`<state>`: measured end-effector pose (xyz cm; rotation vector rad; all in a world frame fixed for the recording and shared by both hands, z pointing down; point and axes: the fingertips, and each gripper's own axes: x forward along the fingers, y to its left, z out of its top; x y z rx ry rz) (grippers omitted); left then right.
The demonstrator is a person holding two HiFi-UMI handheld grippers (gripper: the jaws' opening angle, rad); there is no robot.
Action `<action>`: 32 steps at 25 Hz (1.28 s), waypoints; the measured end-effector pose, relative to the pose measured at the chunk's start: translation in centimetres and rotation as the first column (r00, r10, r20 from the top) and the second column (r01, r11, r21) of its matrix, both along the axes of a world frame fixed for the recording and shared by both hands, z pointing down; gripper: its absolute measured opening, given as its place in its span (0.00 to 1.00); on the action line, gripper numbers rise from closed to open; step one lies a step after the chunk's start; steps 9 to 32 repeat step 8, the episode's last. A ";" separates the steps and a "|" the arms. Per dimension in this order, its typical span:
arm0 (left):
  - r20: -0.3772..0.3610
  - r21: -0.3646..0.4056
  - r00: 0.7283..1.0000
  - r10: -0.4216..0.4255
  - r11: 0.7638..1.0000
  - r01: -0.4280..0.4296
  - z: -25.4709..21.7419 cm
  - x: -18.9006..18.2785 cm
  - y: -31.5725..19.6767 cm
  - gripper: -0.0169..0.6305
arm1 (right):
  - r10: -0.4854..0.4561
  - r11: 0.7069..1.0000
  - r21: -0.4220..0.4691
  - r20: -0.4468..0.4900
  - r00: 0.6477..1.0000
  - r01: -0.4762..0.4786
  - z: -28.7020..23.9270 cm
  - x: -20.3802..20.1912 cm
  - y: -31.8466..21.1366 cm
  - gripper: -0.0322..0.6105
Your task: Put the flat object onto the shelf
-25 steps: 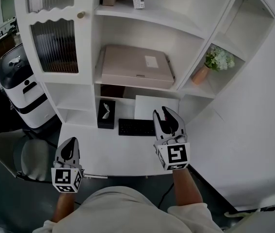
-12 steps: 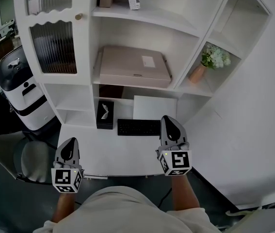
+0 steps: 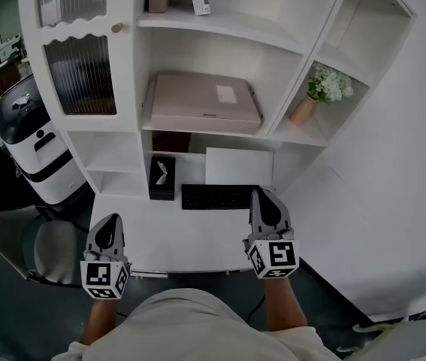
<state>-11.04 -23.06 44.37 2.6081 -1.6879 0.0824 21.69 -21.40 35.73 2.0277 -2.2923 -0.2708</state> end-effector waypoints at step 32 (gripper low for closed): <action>0.005 0.003 1.000 0.006 1.000 -0.006 0.0 0.3 0.2 0.03 | 0.011 1.000 -0.006 0.011 1.000 -0.011 0.6 0.5 0.9 0.05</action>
